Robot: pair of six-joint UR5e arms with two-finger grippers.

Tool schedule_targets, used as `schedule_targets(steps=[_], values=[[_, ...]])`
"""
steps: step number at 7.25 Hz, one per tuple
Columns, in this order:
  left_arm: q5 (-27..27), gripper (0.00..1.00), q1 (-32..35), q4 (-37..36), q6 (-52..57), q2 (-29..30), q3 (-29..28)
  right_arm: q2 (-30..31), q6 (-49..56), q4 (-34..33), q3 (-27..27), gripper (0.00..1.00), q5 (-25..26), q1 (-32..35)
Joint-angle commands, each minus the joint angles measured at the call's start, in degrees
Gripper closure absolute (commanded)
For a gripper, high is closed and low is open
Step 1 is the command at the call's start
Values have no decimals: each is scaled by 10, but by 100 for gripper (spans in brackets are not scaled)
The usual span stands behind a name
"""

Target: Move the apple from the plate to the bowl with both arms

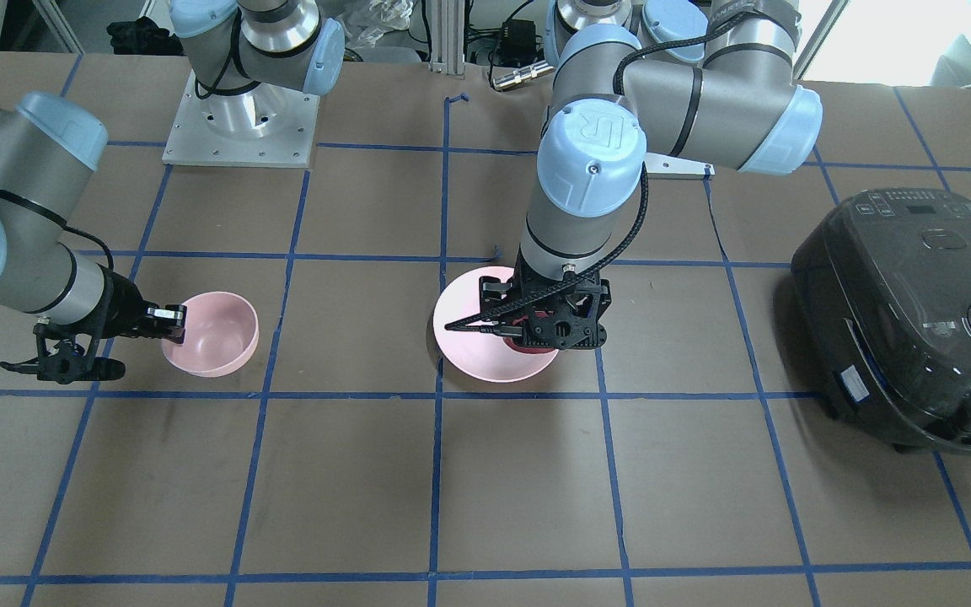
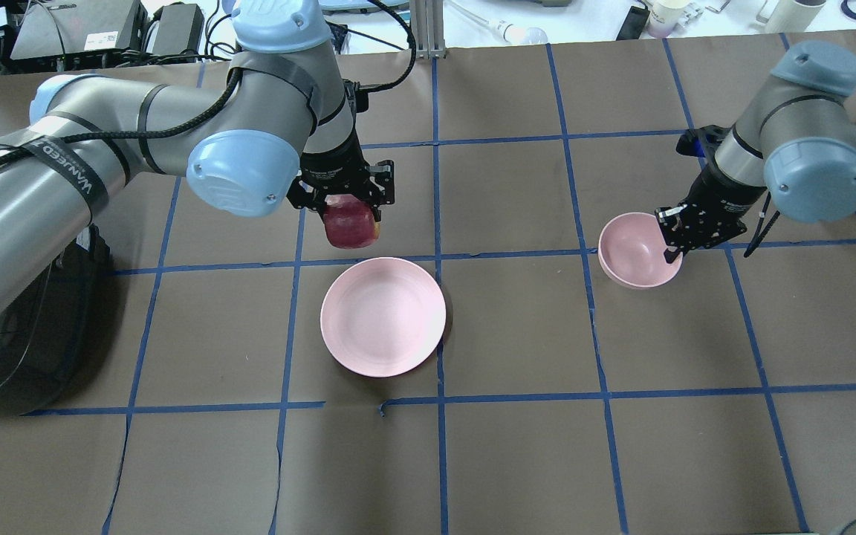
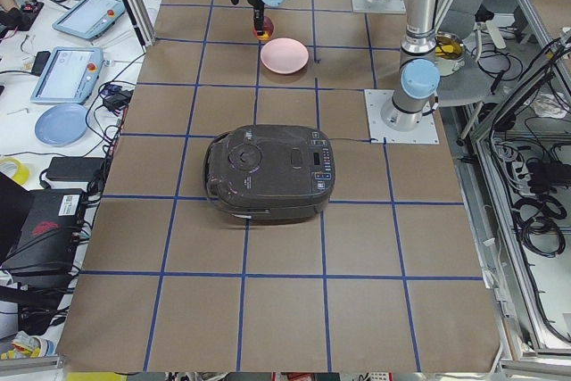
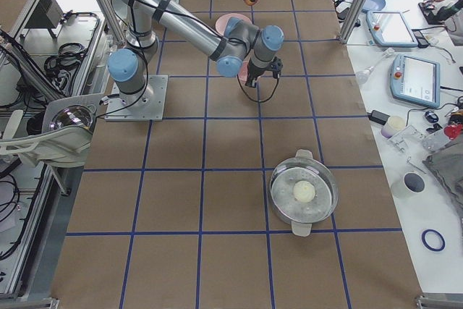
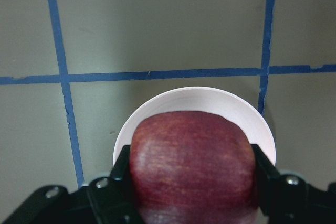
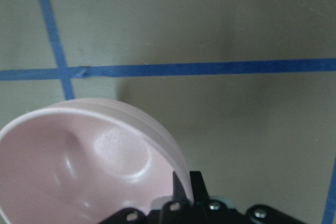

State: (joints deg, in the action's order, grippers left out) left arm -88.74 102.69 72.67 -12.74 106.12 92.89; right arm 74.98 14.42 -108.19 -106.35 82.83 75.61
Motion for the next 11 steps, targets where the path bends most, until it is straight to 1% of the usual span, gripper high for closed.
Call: schedule_targets(steps=[1,2,3,4,6,7,8,9,11], values=[[0,100,0,1,0,0,0,-2,-66,-1,3,100,-23,83],[1,100,0,1,-2,1,1,-4,-78,-5,0,100,-24,117],[1,100,0,1,-4,1,1,-8,-79,-7,-11,100,-42,134],[1,100,1,1,-7,1,2,-10,-80,-11,-23,100,-62,136],[1,100,2,1,-8,2,3,-11,-83,-19,-45,100,-60,136],[1,100,2,1,-8,4,4,-15,-82,-21,-46,100,-54,136],[3,100,2,0,-10,7,3,-17,-83,-22,-45,93,-55,136],[5,100,3,0,-25,9,3,-19,-84,-25,-44,92,-57,136],[5,100,3,0,-33,11,0,-26,-107,-35,-42,63,-53,136]])
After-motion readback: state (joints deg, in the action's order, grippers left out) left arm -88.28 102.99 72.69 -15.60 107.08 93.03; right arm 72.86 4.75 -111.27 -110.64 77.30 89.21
